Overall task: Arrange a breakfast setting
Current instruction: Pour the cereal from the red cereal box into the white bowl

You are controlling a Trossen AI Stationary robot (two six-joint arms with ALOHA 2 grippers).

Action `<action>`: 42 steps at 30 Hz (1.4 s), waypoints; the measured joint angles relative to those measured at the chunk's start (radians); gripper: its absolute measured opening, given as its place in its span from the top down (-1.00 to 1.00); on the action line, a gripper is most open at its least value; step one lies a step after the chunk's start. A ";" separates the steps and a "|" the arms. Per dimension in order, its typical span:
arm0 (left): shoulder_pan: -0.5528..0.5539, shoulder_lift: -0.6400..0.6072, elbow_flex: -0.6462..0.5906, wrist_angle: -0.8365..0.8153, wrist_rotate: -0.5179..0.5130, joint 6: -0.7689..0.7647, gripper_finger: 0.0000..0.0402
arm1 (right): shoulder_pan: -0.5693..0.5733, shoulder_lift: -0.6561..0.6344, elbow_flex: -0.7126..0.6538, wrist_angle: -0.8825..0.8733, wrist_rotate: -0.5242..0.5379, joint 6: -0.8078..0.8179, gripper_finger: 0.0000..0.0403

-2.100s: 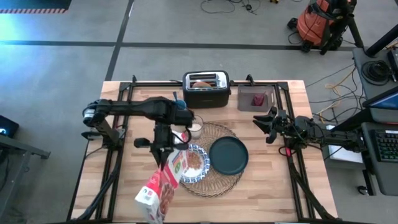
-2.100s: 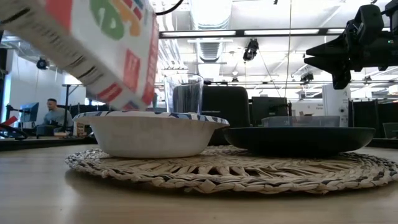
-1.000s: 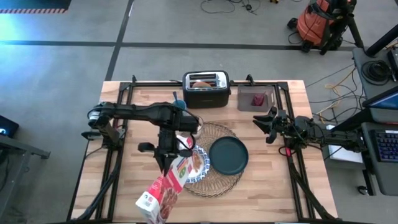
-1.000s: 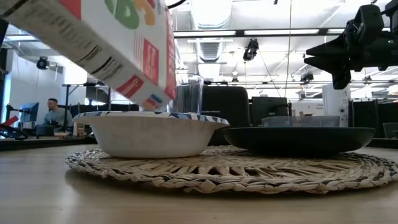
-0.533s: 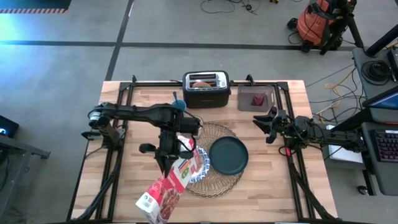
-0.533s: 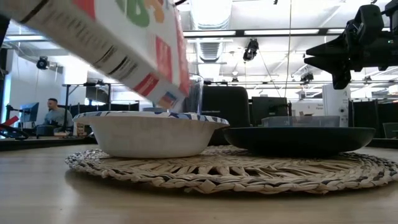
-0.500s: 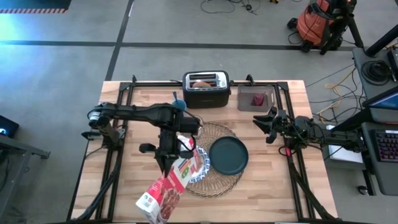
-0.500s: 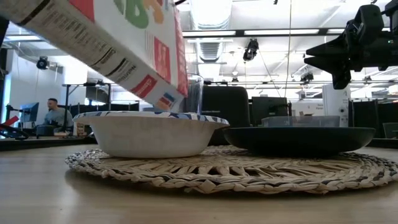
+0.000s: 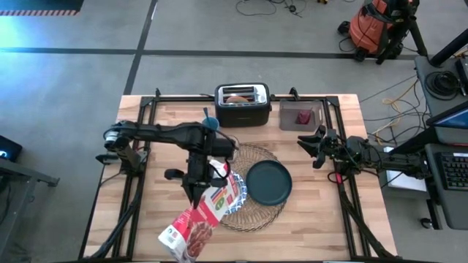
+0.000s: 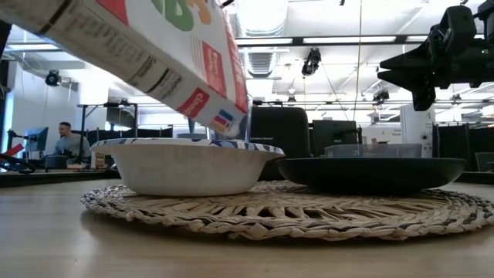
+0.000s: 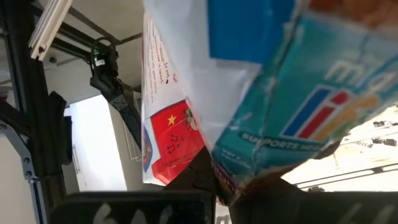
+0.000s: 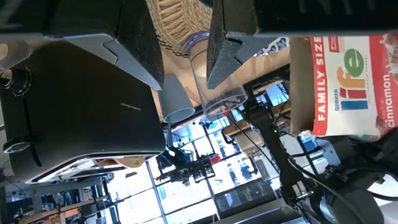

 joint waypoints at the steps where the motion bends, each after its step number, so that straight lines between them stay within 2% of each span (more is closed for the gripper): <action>1: -0.001 0.000 0.000 -0.006 0.000 0.017 1.00 | 0.000 0.000 0.000 0.000 0.000 0.000 0.45; 9: -0.006 -0.019 -0.009 -0.049 -0.018 0.026 1.00 | 0.000 0.000 0.000 0.000 0.000 0.000 0.45; 16: -0.010 -0.029 -0.037 -0.043 -0.025 -0.022 1.00 | 0.000 0.000 0.000 0.000 0.000 0.000 0.45; 19: -0.013 -0.040 -0.050 0.021 -0.021 -0.034 1.00 | 0.000 0.000 0.000 0.001 0.001 0.000 0.45; 23: -0.011 -0.044 -0.055 -0.051 -0.020 -0.032 1.00 | 0.000 0.000 0.000 0.001 0.000 0.000 0.45; 28: -0.012 -0.054 -0.062 -0.016 -0.013 -0.034 1.00 | 0.000 -0.001 0.000 0.001 0.000 0.000 0.45; 35: -0.012 -0.052 -0.068 -0.042 -0.028 0.022 1.00 | 0.000 0.000 0.000 0.001 0.000 0.000 0.45; 42: -0.026 -0.053 -0.058 -0.048 -0.094 0.102 1.00 | 0.000 0.000 0.000 0.000 0.000 0.000 0.45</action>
